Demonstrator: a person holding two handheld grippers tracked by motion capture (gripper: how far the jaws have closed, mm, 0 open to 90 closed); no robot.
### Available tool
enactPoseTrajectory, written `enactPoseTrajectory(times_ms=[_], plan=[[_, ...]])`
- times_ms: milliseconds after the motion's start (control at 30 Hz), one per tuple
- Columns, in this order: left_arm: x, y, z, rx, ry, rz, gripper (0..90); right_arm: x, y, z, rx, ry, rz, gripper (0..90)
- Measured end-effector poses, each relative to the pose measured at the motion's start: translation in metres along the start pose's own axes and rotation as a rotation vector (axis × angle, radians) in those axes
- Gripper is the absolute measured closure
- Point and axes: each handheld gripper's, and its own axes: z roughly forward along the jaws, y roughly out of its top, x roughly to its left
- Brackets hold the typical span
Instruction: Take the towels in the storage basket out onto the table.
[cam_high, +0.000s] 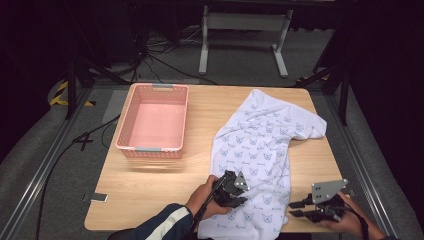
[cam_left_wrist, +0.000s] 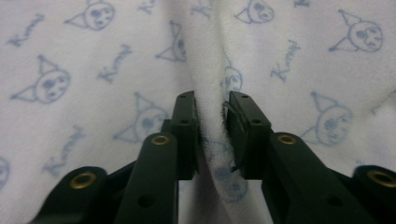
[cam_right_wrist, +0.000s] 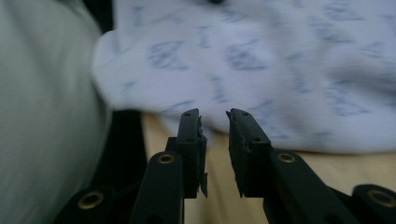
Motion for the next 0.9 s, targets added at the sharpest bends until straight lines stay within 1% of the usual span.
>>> enactPoseTrajectory(times_ms=[33,67,167,233,300,333,367,400,433,500,533,567,600,633,700,733,767,800,833,867,900], plan=[[0.003,-0.002,-0.001,-0.006,-0.012,-0.004,81.4,0.005,0.000,0.003,0.010,0.023,-0.015,73.3],[0.003,-0.002,-0.001,-0.008,-0.012,-0.009,83.0,0.009,0.000,0.008,0.022,0.021,-0.029,68.3],[0.004,-0.003,-0.001,-0.014,-0.014,-0.016,82.7,0.010,0.000,0.014,0.021,0.019,-0.018,60.9],[0.003,-0.004,-0.001,-0.021,-0.009,-0.017,79.1,0.009,0.001,0.018,0.015,0.013,-0.014,61.4],[0.004,-0.004,-0.001,-0.023,-0.012,-0.010,77.5,0.010,0.003,0.023,0.024,0.000,-0.031,61.9],[0.004,-0.005,-0.002,-0.025,-0.012,-0.017,77.0,0.011,0.003,0.027,0.034,-0.015,-0.044,62.5],[0.004,-0.005,-0.002,-0.024,-0.007,-0.023,76.3,0.011,0.003,0.029,0.045,-0.027,-0.048,65.2],[0.005,-0.005,-0.002,-0.028,-0.001,-0.009,75.3,0.012,0.003,0.032,0.051,-0.039,-0.055,68.2],[0.006,-0.006,-0.003,-0.022,0.005,-0.001,74.8,0.011,0.003,0.032,0.043,-0.048,-0.057,71.8],[0.007,-0.007,-0.004,-0.020,0.038,0.000,73.2,0.009,0.003,0.032,0.041,-0.069,-0.048,80.5],[0.010,-0.009,-0.005,-0.026,0.038,-0.011,72.9,0.008,0.003,0.032,0.044,-0.076,-0.049,82.5],[0.012,-0.011,-0.007,-0.023,0.037,-0.021,72.2,0.008,0.003,0.032,0.044,-0.082,-0.052,83.5],[0.014,-0.012,-0.008,-0.027,0.043,-0.021,74.6,0.008,0.003,0.031,0.049,-0.095,-0.059,84.3],[0.015,-0.013,-0.009,-0.027,0.039,-0.022,77.6,0.009,0.003,0.031,0.052,-0.099,-0.064,84.8],[0.017,-0.015,-0.012,-0.022,0.036,-0.010,81.9,0.009,0.003,0.029,0.057,-0.094,-0.075,85.1],[0.018,-0.016,-0.014,-0.013,0.035,-0.006,83.5,0.009,0.004,0.026,0.055,-0.092,-0.077,85.3],[0.018,-0.017,-0.015,-0.017,0.039,-0.012,84.2,0.011,0.004,0.018,0.039,-0.087,-0.080,85.5],[0.018,-0.018,-0.016,-0.013,0.039,-0.010,84.3,0.012,0.005,0.015,0.032,-0.086,-0.077,86.0],[0.022,-0.023,-0.022,-0.024,0.047,-0.040,84.1,0.013,0.005,0.009,0.034,-0.082,-0.074,86.0],[0.022,-0.023,-0.022,-0.024,0.047,-0.040,84.0,0.013,0.005,0.009,0.034,-0.082,-0.074,86.0],[0.025,-0.027,-0.024,-0.020,0.032,-0.061,84.0,0.014,0.004,0.005,0.031,-0.087,-0.079,86.0]])
